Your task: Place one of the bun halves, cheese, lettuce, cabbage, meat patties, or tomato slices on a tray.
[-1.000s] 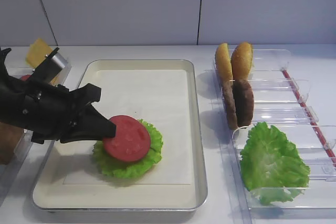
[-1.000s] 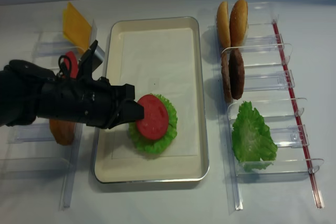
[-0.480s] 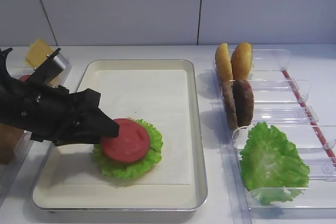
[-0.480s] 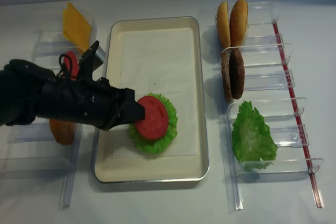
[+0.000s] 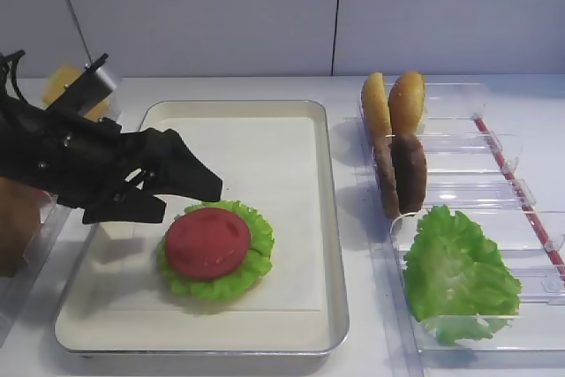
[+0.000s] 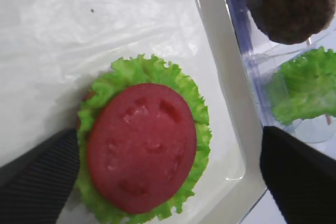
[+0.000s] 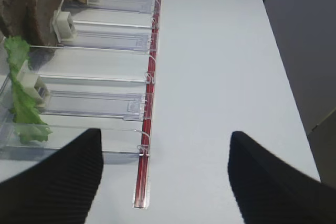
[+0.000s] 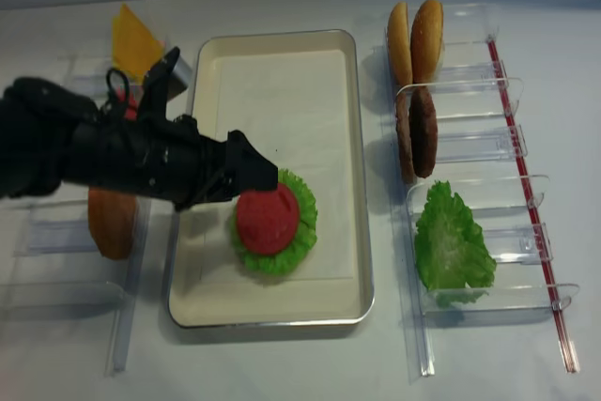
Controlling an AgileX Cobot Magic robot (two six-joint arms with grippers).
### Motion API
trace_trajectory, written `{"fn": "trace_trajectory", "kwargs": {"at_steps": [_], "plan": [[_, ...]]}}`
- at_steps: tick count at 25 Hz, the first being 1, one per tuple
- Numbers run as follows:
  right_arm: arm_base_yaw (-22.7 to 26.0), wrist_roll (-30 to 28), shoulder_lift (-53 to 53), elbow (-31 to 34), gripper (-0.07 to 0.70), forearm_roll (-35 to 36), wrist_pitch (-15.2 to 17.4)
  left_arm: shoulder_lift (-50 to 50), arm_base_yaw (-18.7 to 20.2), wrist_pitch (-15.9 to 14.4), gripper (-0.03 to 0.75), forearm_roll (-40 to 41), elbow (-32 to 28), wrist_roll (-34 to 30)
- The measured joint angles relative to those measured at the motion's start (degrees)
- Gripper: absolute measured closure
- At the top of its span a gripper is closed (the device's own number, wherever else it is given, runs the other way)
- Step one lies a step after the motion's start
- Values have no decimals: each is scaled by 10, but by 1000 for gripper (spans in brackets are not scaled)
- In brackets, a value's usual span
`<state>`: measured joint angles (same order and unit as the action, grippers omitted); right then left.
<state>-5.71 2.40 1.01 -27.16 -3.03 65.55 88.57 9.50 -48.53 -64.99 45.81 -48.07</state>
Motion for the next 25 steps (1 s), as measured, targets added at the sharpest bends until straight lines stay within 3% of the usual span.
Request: {"fn": "trace_trajectory", "kwargs": {"at_steps": [3,6,11,14,18,25], "plan": [[0,0,0,0,119,0,0,0,0,-10,50,84,37,61],[0,-1,0,0,119,0,0,0,0,-23,49,220,86,153],[0,-1,0,0,119,0,-1,0,0,-70,49,460,175,302],[0,-1,0,0,119,0,-1,0,0,-92,50,558,222,363],[0,-1,0,0,119,0,-1,0,0,-116,50,650,270,423],[0,-1,0,0,119,0,-1,-11,0,-141,50,686,286,438]]}}
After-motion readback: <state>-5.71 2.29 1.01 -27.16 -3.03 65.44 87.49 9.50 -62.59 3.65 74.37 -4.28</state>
